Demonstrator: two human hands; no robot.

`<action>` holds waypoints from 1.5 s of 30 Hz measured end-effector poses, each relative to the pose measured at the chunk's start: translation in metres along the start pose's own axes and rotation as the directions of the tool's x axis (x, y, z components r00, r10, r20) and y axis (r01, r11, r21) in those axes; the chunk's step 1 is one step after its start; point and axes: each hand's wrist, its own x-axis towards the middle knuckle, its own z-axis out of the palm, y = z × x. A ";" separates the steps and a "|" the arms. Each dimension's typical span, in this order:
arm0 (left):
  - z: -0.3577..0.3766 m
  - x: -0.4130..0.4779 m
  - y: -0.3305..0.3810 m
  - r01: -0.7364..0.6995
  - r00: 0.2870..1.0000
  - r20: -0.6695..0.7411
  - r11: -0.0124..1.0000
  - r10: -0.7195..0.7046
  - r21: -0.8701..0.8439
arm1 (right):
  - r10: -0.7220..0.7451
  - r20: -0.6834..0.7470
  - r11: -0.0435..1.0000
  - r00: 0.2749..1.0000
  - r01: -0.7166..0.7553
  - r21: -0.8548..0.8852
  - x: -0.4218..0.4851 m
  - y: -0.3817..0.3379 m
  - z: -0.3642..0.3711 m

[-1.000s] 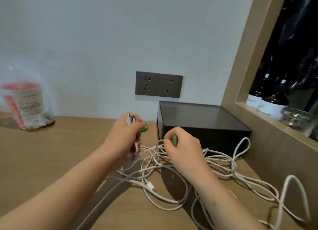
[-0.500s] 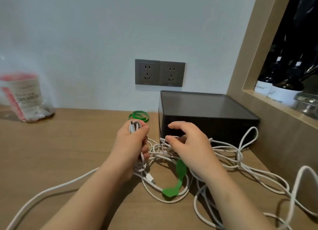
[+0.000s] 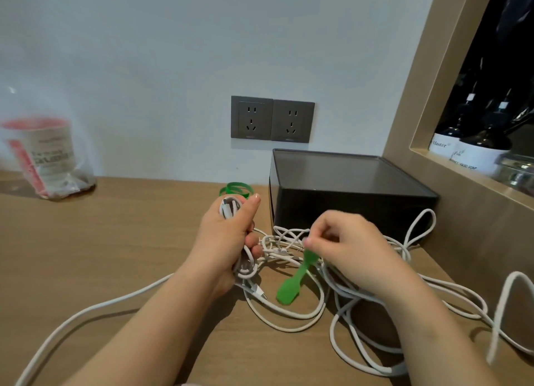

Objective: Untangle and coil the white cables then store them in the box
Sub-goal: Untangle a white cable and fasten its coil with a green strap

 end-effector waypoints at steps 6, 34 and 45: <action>0.002 -0.001 0.007 0.012 1.000 -0.009 0.987 -0.013 -0.161 | 0.011 -0.112 0.985 0.994 0.009 0.174 -0.002 -0.011 0.008; 0.010 -0.004 -0.004 -0.272 0.958 -0.105 0.960 0.265 -0.062 | 0.212 0.310 0.587 0.927 -0.374 0.718 -0.007 -0.042 0.038; 0.007 -0.006 0.001 -0.231 0.972 0.029 0.966 0.235 -0.113 | -0.069 -0.081 0.952 0.994 0.090 0.292 -0.002 -0.025 0.042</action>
